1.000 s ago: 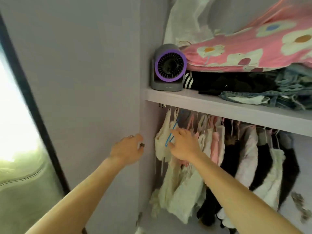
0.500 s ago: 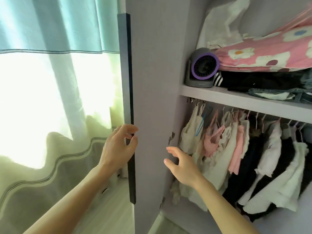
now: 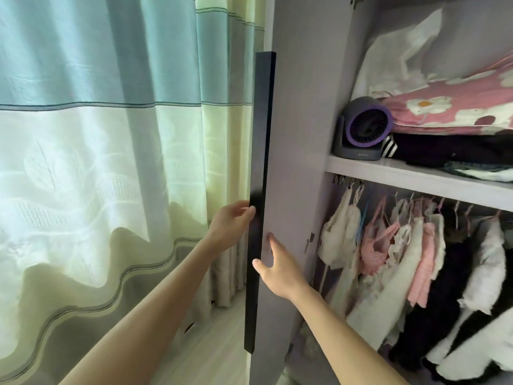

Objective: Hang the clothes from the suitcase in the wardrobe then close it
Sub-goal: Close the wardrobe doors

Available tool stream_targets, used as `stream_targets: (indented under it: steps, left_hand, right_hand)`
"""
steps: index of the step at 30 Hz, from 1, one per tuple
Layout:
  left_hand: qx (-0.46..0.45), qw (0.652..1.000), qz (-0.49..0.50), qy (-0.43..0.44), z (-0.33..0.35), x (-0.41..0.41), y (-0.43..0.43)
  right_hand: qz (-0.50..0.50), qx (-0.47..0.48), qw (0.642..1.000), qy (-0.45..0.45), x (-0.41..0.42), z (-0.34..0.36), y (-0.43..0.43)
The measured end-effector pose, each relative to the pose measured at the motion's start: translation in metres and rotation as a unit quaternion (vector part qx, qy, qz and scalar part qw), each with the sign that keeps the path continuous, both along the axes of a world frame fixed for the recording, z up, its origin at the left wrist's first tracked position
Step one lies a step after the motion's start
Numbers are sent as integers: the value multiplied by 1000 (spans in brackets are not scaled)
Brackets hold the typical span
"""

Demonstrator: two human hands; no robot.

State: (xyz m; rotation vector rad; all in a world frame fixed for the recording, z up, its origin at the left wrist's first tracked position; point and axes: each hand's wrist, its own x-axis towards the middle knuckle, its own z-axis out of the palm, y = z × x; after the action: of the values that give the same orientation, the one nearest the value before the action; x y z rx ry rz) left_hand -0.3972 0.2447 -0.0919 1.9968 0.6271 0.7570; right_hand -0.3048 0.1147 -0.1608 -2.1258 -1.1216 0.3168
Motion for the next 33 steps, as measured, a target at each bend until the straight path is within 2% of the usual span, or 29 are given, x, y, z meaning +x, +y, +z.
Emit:
stream_targets:
  steps: [6, 10, 15, 18, 21, 24, 28, 30, 33]
  left_hand:
    - [52, 999, 6, -12, -10, 6, 0]
    - [25, 999, -42, -10, -9, 10, -9]
    - [43, 994, -98, -20, -14, 27, -41]
    - [67, 989, -133, -18, -16, 47, -68]
    - [97, 978, -186, 13, -7, 72, -93]
    - [177, 955, -233, 56, 4, 103, -113]
    - [180, 952, -247, 14, 7, 142, -129]
    - [256, 941, -223, 5, 4, 165, -131]
    - [420, 882, -211, 43, -2, 209, -133]
  right_hand:
    - [-10, 22, 1000, 5, 6, -14, -5]
    - [-42, 44, 998, 12, 8, -22, -21]
    - [-86, 73, 994, -8, 14, -25, -53]
    - [-126, 79, 988, -31, 22, -19, -80]
    - [-173, 40, 982, -61, 39, -13, -106]
    - [-204, 36, 976, -66, 63, -13, -133]
    - [-224, 67, 972, -36, 96, -19, -160]
    - [-241, 60, 968, -26, 118, -20, -173]
    - [-253, 33, 967, -6, 153, -13, -195]
